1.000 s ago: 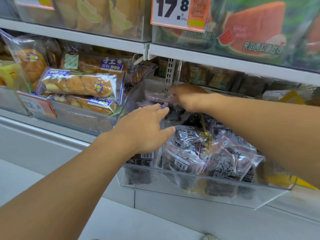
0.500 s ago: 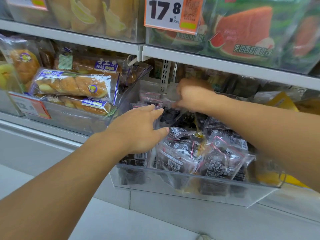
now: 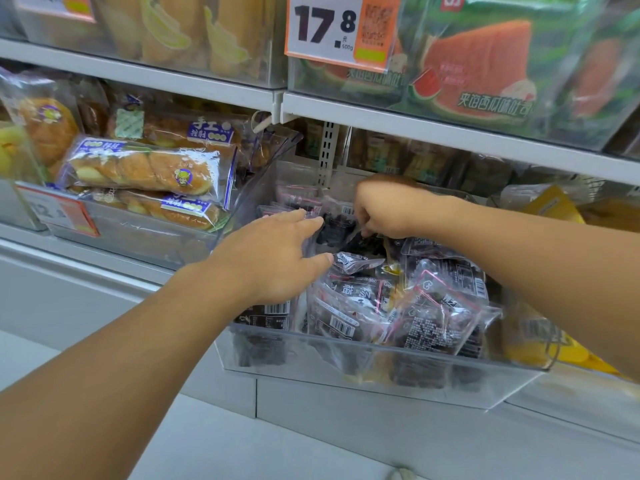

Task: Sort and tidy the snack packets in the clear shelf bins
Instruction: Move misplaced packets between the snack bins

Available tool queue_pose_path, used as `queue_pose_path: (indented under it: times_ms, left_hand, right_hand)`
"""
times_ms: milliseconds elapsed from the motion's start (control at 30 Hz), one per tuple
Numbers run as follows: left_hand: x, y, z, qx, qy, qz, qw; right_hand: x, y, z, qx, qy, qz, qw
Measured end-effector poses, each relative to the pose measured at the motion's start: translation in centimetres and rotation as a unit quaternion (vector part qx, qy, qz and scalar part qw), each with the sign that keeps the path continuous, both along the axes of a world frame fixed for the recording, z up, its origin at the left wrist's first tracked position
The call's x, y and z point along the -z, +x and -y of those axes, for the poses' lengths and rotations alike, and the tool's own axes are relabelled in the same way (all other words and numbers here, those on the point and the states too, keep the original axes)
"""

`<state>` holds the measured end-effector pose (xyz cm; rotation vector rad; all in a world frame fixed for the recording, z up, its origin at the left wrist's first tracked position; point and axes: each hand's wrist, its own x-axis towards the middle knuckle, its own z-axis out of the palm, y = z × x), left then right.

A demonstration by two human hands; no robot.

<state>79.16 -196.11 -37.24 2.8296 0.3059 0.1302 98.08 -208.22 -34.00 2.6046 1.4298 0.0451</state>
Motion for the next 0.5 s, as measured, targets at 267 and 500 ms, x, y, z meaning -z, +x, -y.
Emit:
queue_pose_path:
  times_ms: [267,500]
  left_hand:
    - [0.2,0.2,0.0,-0.001,0.004,-0.001,1.000]
    - [0.4,0.3,-0.2,0.000,0.000,0.005,1.000]
  right_hand:
    - [1.5,-0.6,-2.4,-0.031,0.063,-0.032,0.997]
    - [1.3,-0.6,-3.7,0.015,0.071,0.060,0.996]
